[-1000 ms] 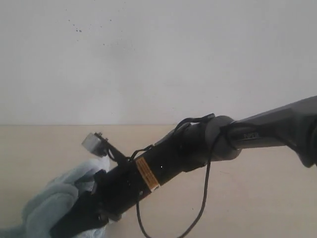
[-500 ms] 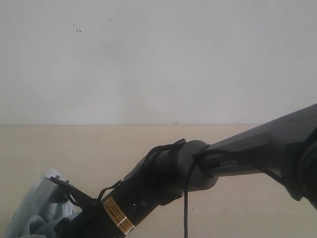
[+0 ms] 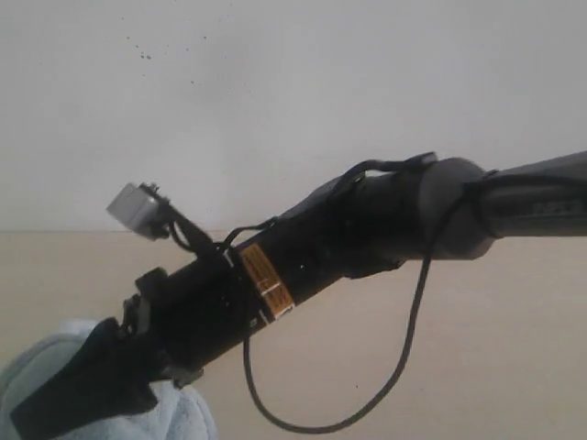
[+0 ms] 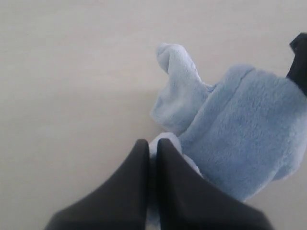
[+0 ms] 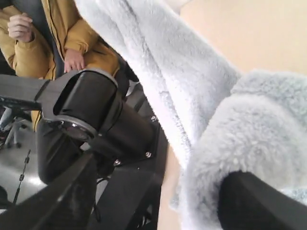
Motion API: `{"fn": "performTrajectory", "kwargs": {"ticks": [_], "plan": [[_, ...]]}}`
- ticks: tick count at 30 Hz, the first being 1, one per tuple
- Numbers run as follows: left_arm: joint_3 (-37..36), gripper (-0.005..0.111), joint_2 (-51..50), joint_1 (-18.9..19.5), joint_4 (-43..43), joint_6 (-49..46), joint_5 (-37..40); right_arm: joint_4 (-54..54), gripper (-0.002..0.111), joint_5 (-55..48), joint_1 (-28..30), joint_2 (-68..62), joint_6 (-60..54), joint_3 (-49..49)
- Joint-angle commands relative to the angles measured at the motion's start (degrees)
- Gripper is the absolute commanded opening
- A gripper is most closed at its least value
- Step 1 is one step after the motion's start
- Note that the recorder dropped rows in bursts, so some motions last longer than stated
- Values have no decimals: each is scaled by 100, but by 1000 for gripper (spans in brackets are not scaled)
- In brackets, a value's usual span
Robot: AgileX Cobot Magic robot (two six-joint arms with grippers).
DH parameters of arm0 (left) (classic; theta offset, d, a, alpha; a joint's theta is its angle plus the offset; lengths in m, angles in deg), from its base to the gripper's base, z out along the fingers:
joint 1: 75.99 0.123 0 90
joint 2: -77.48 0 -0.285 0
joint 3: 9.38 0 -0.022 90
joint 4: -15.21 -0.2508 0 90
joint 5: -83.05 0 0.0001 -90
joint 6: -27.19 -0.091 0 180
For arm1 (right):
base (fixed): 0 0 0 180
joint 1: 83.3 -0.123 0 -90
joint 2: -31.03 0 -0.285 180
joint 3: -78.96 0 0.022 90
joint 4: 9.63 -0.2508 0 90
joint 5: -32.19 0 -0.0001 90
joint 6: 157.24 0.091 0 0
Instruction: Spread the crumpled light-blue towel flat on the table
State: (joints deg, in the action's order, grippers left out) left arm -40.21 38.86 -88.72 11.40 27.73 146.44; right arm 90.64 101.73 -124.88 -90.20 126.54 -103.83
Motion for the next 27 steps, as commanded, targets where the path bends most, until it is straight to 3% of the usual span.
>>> {"fn": "performTrajectory", "kwargs": {"ticks": [1, 10, 13, 16, 21, 27], "plan": [[-13, 4, 48, 12, 37, -13, -45, -33, 63, -429, 279, 224, 132, -8], [-13, 4, 48, 12, 37, -13, -80, -33, 60, -649, 234, 188, 583, 277], [-13, 4, 48, 12, 37, -13, -121, -33, 53, -597, -66, 188, 276, 686], [-13, 4, 48, 12, 37, -13, -121, -33, 53, -597, -461, 188, 85, 944], [-13, 4, 48, 12, 37, 8, -124, -33, 64, -916, -1230, 188, 64, 928], [-13, 4, 48, 12, 311, 6, -124, -33, 65, -1396, -1733, 188, -25, 793]]}}
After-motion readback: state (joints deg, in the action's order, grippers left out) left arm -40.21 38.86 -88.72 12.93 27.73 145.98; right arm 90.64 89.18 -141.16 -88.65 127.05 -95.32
